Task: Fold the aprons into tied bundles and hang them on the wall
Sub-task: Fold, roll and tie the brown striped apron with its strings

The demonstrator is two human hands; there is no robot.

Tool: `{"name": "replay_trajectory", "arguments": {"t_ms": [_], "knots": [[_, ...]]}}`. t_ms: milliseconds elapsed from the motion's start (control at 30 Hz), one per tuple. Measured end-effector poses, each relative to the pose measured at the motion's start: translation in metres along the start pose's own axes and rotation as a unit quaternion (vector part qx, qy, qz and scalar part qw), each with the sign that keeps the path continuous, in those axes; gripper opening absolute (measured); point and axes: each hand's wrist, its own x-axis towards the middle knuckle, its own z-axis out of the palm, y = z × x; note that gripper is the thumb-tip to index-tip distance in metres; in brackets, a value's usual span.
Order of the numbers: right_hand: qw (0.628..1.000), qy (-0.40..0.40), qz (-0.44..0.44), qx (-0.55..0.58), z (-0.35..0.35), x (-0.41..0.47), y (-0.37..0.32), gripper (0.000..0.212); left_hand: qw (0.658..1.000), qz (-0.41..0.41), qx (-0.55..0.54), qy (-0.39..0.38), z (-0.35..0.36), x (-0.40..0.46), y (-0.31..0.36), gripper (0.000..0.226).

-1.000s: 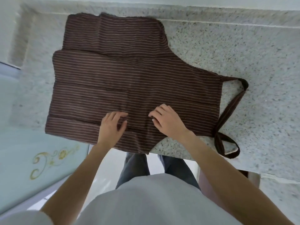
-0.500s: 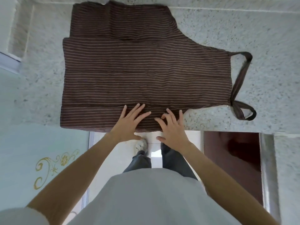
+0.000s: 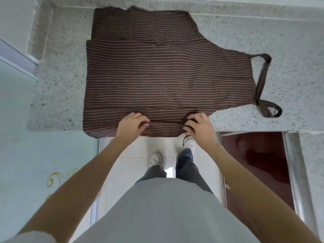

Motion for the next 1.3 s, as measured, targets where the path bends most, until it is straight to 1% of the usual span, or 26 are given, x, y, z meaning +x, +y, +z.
{"name": "replay_trajectory", "arguments": {"t_ms": [67, 100, 167, 233, 300, 333, 433, 467, 500, 567, 667, 700, 767, 833, 900, 967, 1067, 1133, 1200, 1300], "knots": [[0.997, 0.005, 0.078, 0.026, -0.007, 0.009, -0.005, 0.01, 0.999, -0.02, 0.015, 0.026, -0.002, 0.009, 0.007, 0.011], [0.992, -0.005, 0.118, 0.038, -0.011, 0.016, -0.008, 0.009, 0.999, -0.025, 0.026, 0.029, -0.001, 0.014, 0.009, 0.015], [0.986, -0.037, 0.158, 0.049, -0.016, 0.031, -0.013, 0.008, 0.999, -0.001, 0.042, 0.032, 0.004, 0.02, 0.013, 0.026], [0.983, -0.067, 0.169, 0.028, -0.018, 0.039, -0.017, 0.01, 0.998, 0.022, 0.05, 0.026, 0.011, 0.019, 0.013, 0.028], [0.98, -0.09, 0.176, 0.008, -0.017, 0.041, -0.02, 0.017, 0.999, 0.004, 0.045, 0.01, 0.015, 0.012, 0.013, 0.02], [0.98, -0.098, 0.173, 0.002, -0.017, 0.038, -0.022, 0.022, 0.999, -0.009, 0.047, -0.002, 0.016, 0.008, 0.013, 0.022], [0.979, -0.149, 0.134, -0.039, -0.009, 0.023, -0.026, 0.042, 0.993, -0.025, 0.085, -0.077, 0.017, -0.004, 0.013, 0.052], [0.977, -0.166, 0.115, -0.061, -0.006, 0.019, -0.027, 0.046, 0.99, -0.033, 0.094, -0.095, 0.018, -0.006, 0.013, 0.054], [0.977, -0.173, 0.102, -0.077, -0.005, 0.016, -0.027, 0.047, 0.99, -0.041, 0.096, -0.099, 0.017, -0.006, 0.012, 0.05], [0.976, -0.178, 0.09, -0.09, -0.006, 0.016, -0.024, 0.047, 0.992, -0.047, 0.078, -0.088, 0.011, -0.007, 0.009, 0.034], [0.97, -0.192, 0.05, -0.14, -0.01, 0.016, -0.02, 0.043, 0.995, -0.04, 0.009, -0.09, -0.004, -0.016, 0.007, 0.017], [0.969, -0.188, 0.017, -0.162, -0.012, 0.015, -0.022, 0.037, 0.996, -0.034, -0.004, -0.084, -0.012, -0.021, 0.007, 0.016], [0.971, -0.148, -0.034, -0.183, -0.015, 0.01, -0.026, 0.025, 0.998, -0.025, -0.011, -0.059, -0.023, -0.029, 0.01, 0.016], [0.98, -0.097, -0.043, -0.17, -0.021, 0.004, -0.029, 0.021, 0.998, -0.039, 0.017, -0.035, -0.035, -0.036, 0.012, 0.017], [0.988, -0.058, -0.023, -0.144, -0.032, -0.004, -0.03, 0.02, 0.995, -0.085, 0.058, -0.014, -0.045, -0.043, 0.009, 0.021], [0.993, -0.034, 0.008, -0.116, -0.044, -0.011, -0.027, 0.016, 0.99, -0.127, 0.065, 0.018, -0.054, -0.052, 0.0, 0.025], [0.995, -0.028, 0.066, -0.063, -0.062, -0.019, -0.024, 0.014, 0.988, -0.14, -0.013, 0.061, -0.069, -0.066, -0.005, 0.032], [0.996, -0.016, 0.088, -0.02, -0.073, -0.027, -0.022, 0.015, 0.985, -0.134, -0.094, 0.057, -0.079, -0.079, 0.0, 0.035], [0.994, -0.029, 0.104, 0.02, -0.079, -0.032, -0.017, 0.017, 0.979, -0.144, -0.139, 0.032, -0.085, -0.09, -0.001, 0.035], [0.993, -0.07, 0.091, 0.036, -0.085, -0.048, -0.011, 0.02, 0.98, -0.171, -0.105, -0.005, -0.086, -0.108, -0.003, 0.028]]}}
